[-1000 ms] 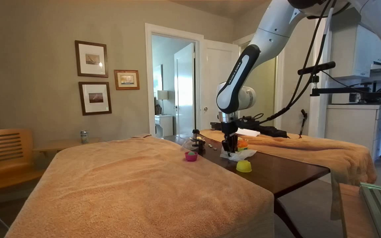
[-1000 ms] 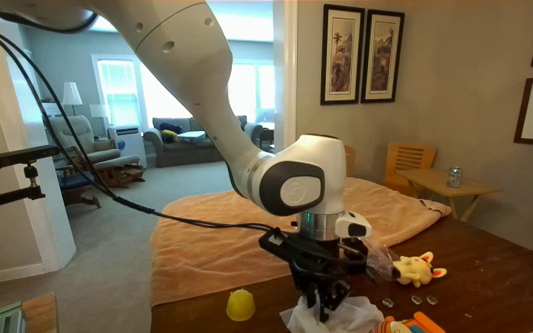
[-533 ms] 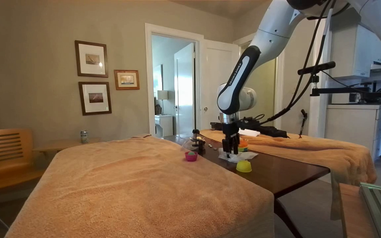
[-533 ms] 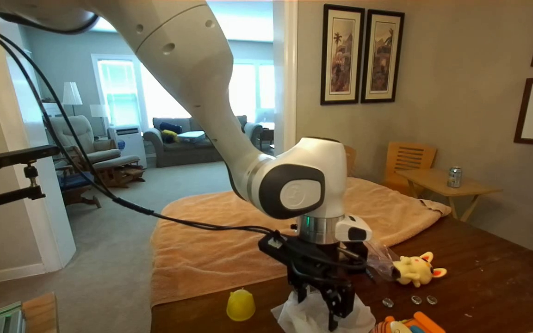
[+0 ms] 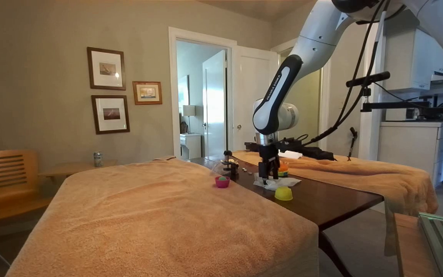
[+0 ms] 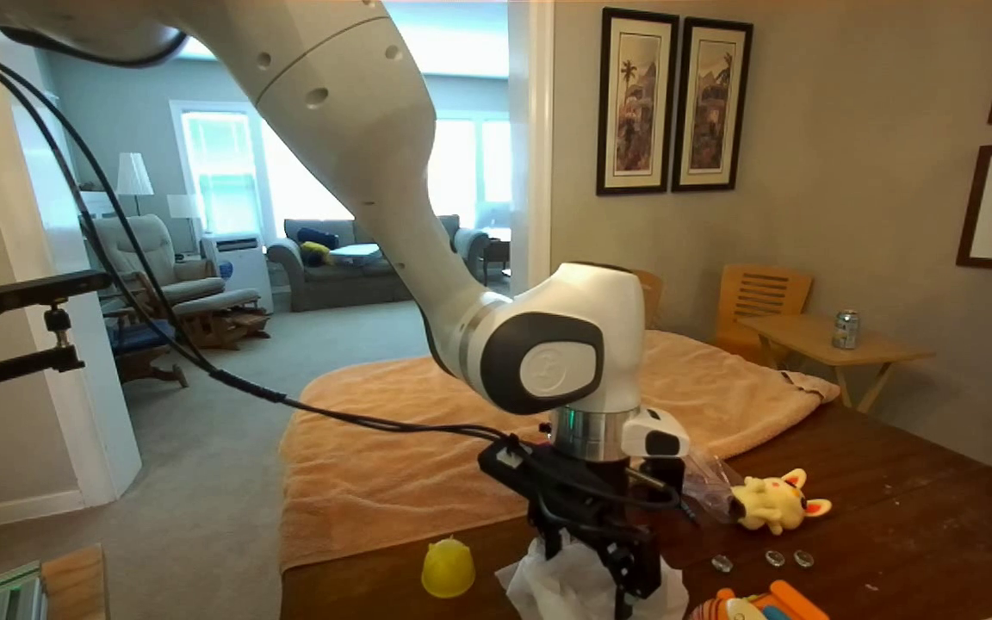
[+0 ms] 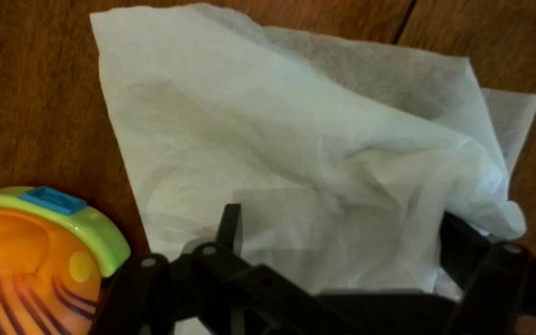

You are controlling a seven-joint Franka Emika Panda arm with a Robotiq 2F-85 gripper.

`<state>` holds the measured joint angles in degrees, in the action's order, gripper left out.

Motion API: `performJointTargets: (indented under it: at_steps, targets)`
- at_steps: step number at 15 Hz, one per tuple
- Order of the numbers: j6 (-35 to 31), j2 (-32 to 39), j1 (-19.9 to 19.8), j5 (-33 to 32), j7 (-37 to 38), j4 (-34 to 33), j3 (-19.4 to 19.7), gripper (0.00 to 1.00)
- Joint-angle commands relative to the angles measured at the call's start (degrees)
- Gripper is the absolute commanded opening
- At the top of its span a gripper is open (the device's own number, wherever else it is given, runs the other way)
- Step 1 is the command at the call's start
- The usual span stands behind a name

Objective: Use the paper towel to clean the table

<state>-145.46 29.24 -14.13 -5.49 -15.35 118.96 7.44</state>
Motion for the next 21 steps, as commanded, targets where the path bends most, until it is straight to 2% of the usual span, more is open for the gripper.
performJointTargets:
  at_steps: [1,5,9,21]
  targets:
    - [0.45,-5.14,0.22,1.76,2.14,3.01,-0.56,1.00]
    - [1.23,-11.55,1.15,2.08,4.59,5.38,-0.37,1.00]
    - [3.38,-14.81,1.61,2.83,5.65,5.89,-0.18,1.00]
    - [9.24,-16.37,2.23,2.32,10.71,5.22,0.84,1.00]
